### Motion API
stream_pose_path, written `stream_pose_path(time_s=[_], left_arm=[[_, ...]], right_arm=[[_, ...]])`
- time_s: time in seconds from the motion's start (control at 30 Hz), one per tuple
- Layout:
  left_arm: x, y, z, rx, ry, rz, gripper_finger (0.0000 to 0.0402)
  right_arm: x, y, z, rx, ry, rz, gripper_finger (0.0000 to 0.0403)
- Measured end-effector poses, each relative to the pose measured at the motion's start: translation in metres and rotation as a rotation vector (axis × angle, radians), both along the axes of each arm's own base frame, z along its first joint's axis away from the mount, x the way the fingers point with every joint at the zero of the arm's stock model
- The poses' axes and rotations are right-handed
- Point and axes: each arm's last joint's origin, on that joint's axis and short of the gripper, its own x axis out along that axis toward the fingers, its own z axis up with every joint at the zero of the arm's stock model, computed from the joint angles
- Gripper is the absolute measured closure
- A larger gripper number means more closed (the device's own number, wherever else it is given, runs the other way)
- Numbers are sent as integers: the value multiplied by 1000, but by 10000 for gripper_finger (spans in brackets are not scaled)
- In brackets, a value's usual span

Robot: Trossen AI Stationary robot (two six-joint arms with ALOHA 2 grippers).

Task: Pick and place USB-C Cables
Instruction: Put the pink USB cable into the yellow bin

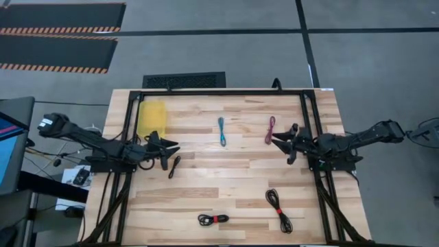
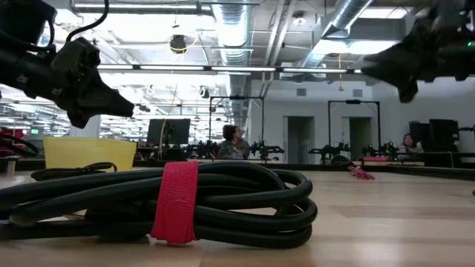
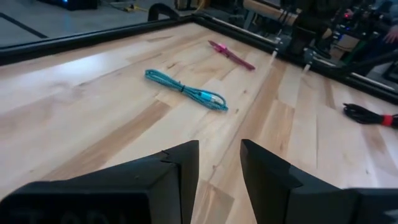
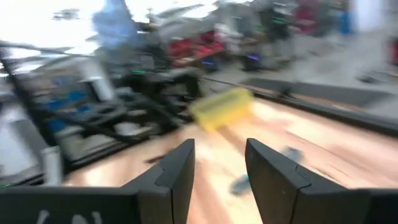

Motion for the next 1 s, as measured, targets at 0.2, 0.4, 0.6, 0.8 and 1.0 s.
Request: stream_pose_path(time_s=[0.2, 0.4, 0.6, 0.8, 1.0], left_arm=[[5, -2, 0, 33, -8, -8, 295], [5, -2, 6, 110, -35, 2, 295], [1, 1, 26, 269, -132, 38, 295], [-13, 7, 46, 393, -206, 128, 295], [-29, 12, 56, 443, -255, 155, 295]], right_arm=[[0, -3, -4, 70, 114, -137, 252], [4, -4, 5, 125, 230, -223, 261], [10, -7, 10, 215, 370, -314, 266], [21, -10, 10, 322, 525, -311, 266], [36, -8, 5, 420, 658, -221, 266]])
